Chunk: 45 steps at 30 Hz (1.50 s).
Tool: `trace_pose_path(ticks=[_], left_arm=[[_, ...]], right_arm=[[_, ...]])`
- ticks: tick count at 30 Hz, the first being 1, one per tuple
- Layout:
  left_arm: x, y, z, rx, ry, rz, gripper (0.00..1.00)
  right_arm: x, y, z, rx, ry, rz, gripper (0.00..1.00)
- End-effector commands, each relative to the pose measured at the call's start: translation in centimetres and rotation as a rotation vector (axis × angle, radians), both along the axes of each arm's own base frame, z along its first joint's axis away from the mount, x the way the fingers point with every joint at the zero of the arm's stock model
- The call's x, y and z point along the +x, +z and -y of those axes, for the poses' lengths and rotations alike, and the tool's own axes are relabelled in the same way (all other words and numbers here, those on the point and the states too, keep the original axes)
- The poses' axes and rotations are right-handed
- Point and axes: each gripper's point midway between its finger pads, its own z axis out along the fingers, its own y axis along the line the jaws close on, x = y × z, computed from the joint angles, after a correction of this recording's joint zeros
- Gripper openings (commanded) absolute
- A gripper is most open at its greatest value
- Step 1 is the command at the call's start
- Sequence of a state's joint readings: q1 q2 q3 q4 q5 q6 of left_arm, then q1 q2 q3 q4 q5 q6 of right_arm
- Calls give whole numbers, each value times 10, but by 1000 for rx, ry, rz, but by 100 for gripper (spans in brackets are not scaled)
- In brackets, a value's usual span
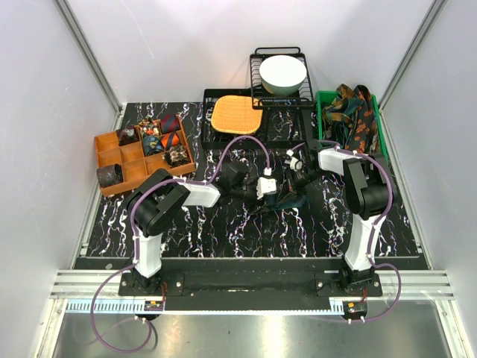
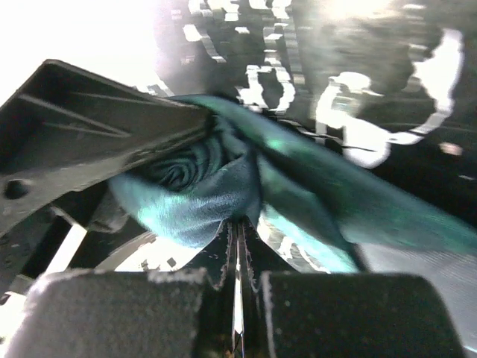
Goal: Roll the ties
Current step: Roll the tie at the center of the board.
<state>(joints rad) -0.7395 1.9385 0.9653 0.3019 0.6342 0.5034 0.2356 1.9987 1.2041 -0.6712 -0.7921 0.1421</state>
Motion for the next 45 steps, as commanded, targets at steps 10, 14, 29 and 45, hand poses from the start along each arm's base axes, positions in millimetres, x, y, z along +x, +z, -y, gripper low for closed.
trace_pose_path(ticks=[10, 14, 29, 45], left_arm=[[-1, -10, 18, -78, -12, -97, 62], [0, -5, 20, -101, 6, -91, 62], [-28, -49, -19, 133, 17, -172, 5], [-28, -41, -25, 116, 39, -179, 8]], right_arm=[[14, -48, 36, -267, -12, 9, 0], [13, -52, 37, -272, -5, -3, 0], [16, 14, 21, -56, -3, 32, 15], [17, -26, 40, -133, -14, 52, 18]])
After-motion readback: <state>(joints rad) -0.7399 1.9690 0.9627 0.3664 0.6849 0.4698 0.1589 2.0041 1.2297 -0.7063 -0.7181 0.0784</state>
